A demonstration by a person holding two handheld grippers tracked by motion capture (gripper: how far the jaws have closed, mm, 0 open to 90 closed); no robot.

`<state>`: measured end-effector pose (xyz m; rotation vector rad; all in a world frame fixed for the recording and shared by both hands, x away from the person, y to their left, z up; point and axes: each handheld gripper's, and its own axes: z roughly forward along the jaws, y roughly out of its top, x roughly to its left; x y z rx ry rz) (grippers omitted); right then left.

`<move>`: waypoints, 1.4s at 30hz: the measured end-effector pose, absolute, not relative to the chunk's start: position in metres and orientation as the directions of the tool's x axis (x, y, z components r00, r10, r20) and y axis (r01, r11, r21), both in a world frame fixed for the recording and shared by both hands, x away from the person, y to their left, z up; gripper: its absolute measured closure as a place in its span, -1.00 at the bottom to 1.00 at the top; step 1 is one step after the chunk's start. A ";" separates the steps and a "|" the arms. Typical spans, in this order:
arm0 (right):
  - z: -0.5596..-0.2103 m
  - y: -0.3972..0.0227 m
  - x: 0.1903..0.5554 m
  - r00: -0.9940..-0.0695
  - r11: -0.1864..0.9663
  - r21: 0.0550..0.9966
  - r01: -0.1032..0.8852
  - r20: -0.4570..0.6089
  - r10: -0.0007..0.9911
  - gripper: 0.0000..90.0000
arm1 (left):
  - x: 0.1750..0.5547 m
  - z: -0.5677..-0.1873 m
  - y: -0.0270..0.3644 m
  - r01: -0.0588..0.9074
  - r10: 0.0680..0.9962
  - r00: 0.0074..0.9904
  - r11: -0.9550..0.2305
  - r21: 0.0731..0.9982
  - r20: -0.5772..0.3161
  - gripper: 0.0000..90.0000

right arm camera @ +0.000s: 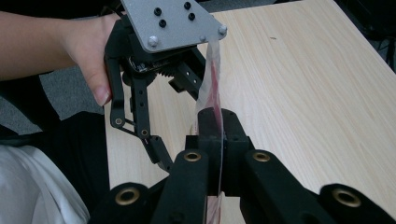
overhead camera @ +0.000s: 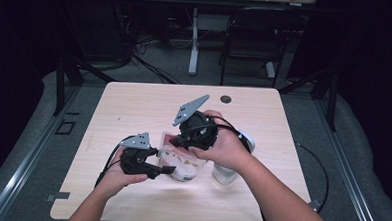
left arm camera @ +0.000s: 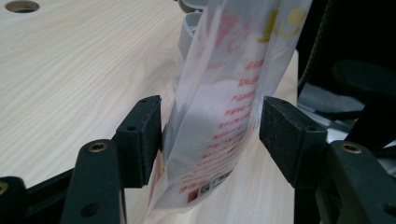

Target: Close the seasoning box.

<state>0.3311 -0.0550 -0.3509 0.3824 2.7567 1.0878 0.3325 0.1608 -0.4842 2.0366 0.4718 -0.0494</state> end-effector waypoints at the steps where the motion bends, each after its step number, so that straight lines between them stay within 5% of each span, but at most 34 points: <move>1: -0.350 -0.055 0.331 -0.956 0.701 0.690 0.181 -0.045 0.291 1.00 | 0.333 -0.486 0.161 0.353 0.307 0.922 -0.422 0.835 -0.235 -0.11; 19: -0.341 -0.054 0.328 -0.962 0.697 0.701 0.152 -0.057 0.268 1.00 | 0.334 -0.498 0.153 0.328 0.271 0.936 -0.453 0.829 -0.223 -0.27; 42: -0.337 -0.055 0.326 -0.966 0.699 0.701 0.139 -0.060 0.252 1.00 | 0.333 -0.512 0.147 0.305 0.248 0.947 -0.481 0.822 -0.205 -0.20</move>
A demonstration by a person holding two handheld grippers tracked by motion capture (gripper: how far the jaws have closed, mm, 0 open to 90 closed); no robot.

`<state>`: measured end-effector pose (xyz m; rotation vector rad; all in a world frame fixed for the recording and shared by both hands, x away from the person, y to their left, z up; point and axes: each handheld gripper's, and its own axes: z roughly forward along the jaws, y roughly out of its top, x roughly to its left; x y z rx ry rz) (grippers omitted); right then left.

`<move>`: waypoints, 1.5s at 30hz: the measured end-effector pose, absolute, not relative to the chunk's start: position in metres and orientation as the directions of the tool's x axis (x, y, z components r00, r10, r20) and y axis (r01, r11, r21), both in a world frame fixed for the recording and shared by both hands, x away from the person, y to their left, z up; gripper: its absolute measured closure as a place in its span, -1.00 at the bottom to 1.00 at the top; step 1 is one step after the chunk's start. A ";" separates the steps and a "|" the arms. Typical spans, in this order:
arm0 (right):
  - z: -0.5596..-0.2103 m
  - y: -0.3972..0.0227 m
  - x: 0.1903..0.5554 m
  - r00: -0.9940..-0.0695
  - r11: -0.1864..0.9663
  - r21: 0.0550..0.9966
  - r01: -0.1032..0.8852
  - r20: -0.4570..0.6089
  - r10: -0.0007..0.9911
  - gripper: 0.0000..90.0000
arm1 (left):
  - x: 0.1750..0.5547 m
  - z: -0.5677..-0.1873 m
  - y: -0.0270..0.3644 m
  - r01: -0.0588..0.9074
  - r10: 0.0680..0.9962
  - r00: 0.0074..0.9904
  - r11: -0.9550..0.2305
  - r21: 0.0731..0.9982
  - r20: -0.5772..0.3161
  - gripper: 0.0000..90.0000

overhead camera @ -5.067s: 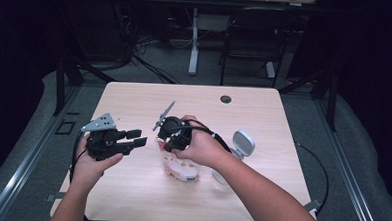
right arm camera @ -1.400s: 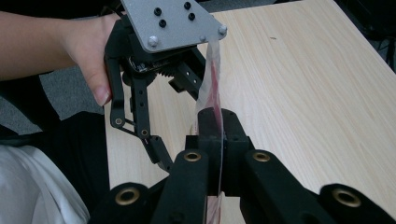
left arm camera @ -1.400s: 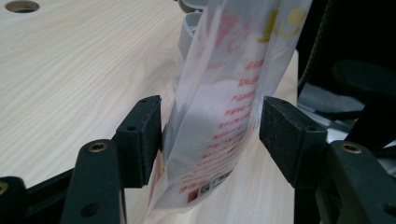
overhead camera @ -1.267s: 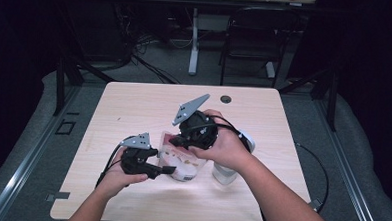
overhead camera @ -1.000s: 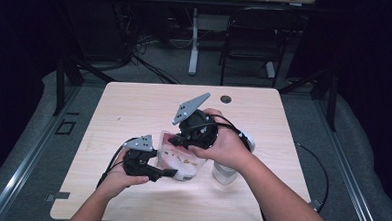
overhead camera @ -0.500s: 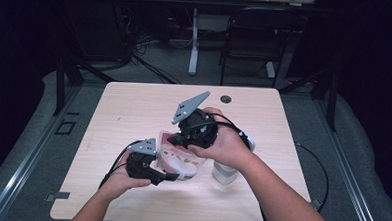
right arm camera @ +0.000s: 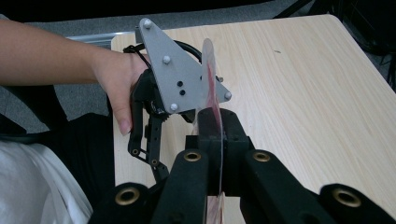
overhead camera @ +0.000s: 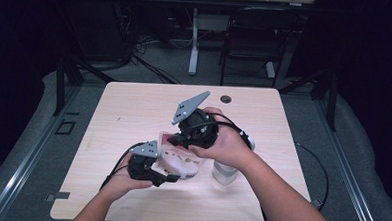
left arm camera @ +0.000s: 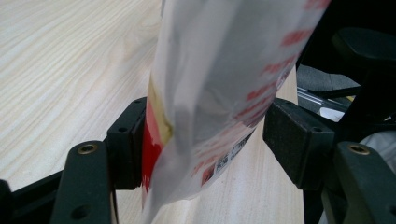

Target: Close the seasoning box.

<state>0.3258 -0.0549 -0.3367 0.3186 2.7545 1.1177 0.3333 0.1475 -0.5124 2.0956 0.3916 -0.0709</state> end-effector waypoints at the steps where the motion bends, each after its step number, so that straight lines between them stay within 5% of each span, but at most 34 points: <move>1: -0.337 -0.055 0.326 -0.966 0.697 0.704 0.136 -0.060 0.250 1.00 | 0.333 -0.512 0.148 0.304 0.251 0.946 -0.480 0.823 -0.203 -0.19; 23: -0.342 -0.063 0.327 -0.970 0.696 0.703 0.150 -0.030 0.239 0.99 | 0.330 -0.517 0.147 0.270 0.222 0.958 -0.502 0.822 -0.179 0.29; 45: -0.348 -0.076 0.329 -0.962 0.684 0.707 0.183 -0.016 0.273 0.90 | 0.329 -0.514 0.146 0.302 0.269 0.947 -0.554 0.776 -0.176 0.35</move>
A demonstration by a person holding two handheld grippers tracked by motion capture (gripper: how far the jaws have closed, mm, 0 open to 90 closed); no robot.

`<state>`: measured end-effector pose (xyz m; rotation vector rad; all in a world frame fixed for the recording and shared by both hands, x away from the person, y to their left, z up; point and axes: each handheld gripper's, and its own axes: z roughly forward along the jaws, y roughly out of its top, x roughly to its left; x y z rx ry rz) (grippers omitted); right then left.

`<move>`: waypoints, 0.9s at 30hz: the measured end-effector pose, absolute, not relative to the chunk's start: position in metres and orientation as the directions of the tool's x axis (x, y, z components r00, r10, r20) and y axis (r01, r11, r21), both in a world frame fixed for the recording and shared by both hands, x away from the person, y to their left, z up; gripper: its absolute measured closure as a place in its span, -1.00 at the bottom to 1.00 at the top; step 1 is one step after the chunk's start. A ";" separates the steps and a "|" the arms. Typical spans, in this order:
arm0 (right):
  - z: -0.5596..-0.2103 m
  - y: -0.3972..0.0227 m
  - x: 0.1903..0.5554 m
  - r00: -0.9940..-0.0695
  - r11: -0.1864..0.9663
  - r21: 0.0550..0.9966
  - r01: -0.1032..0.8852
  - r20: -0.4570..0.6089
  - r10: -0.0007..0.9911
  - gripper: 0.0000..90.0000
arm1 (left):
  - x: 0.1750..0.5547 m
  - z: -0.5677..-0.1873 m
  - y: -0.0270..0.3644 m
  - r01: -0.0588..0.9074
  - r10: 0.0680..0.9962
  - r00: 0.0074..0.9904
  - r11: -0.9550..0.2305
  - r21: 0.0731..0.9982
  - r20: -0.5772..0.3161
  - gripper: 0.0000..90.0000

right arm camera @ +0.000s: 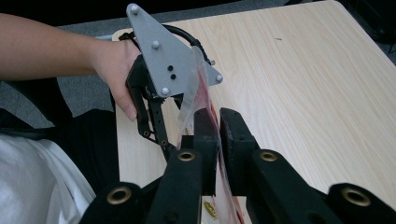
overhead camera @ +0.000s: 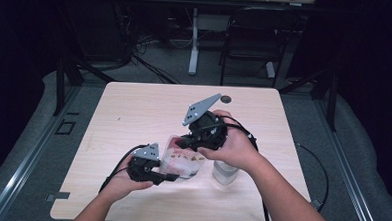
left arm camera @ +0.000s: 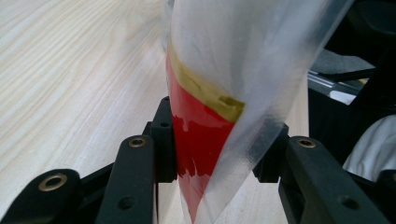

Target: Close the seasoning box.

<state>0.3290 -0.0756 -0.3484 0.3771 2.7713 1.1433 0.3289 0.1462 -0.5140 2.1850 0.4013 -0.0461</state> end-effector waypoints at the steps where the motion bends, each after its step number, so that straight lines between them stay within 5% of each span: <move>1: -0.348 -0.077 0.329 -0.962 0.686 0.704 0.183 -0.017 0.273 0.89 | 0.329 -0.514 0.146 0.302 0.271 0.947 -0.560 0.772 -0.174 0.35; 27: -0.370 -0.115 0.327 -0.930 0.601 0.761 0.243 0.008 0.367 0.77 | 0.328 -0.523 0.143 0.350 0.308 0.932 -0.628 0.695 -0.191 0.37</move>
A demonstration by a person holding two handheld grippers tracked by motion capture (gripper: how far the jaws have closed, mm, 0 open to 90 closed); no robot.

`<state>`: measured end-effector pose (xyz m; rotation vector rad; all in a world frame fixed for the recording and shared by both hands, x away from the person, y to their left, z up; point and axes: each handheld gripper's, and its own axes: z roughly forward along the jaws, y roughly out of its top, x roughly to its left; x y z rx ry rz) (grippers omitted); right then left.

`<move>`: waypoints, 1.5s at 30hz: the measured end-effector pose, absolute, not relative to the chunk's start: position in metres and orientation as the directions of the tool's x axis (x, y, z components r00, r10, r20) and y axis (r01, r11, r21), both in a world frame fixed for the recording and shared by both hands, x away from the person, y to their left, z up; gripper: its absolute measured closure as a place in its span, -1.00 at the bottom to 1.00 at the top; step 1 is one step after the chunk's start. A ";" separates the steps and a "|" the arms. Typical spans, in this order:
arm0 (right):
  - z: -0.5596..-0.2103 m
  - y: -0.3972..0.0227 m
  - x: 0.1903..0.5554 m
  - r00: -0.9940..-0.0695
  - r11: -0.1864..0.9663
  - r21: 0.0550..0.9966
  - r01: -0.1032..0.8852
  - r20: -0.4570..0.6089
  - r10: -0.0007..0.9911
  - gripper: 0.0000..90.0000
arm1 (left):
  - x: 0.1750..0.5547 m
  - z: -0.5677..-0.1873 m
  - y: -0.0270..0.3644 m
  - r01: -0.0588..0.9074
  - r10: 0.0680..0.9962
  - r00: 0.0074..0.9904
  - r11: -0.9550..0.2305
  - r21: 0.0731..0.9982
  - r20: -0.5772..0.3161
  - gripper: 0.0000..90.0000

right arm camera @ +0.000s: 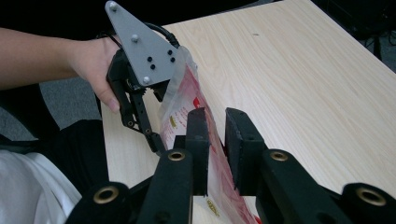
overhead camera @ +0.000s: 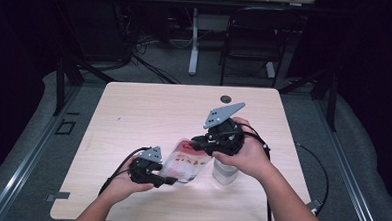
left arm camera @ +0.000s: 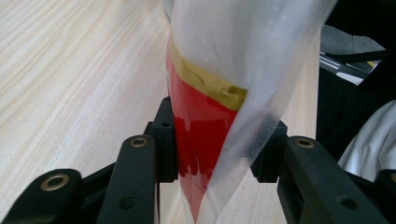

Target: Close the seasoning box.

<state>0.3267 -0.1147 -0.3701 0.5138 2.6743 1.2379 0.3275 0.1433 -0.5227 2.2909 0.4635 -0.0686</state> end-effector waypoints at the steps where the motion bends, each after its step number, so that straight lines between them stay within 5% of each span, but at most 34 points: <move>1: -0.371 -0.116 0.327 -0.929 0.596 0.764 0.246 0.010 0.370 0.78 | 0.328 -0.523 0.144 0.351 0.304 0.932 -0.629 0.694 -0.196 0.37; 11: -0.380 -0.125 0.326 -0.924 0.562 0.788 0.252 0.022 0.383 0.98 | 0.327 -0.523 0.147 0.356 0.305 0.931 -0.631 0.690 -0.201 0.38; 45: -0.414 -0.146 0.323 -0.896 0.436 0.857 0.276 0.065 0.440 1.00 | 0.325 -0.524 0.157 0.374 0.329 0.923 -0.634 0.676 -0.202 0.40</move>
